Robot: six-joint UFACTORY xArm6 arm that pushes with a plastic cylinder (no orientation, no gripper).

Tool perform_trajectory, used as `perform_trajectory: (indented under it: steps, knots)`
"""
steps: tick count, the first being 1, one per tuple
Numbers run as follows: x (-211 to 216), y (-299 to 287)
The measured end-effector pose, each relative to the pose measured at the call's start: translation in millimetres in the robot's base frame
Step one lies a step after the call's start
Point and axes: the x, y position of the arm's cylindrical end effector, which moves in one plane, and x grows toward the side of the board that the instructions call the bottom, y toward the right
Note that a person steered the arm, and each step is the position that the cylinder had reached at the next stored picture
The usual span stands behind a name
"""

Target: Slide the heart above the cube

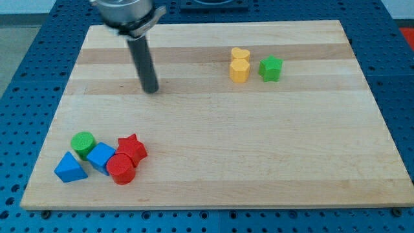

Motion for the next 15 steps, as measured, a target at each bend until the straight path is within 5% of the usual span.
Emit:
perform_trajectory:
  steps: [3, 6, 8, 15]
  knots:
    - [-98, 109]
    - [-78, 188]
    - [-41, 180]
    - [-39, 66]
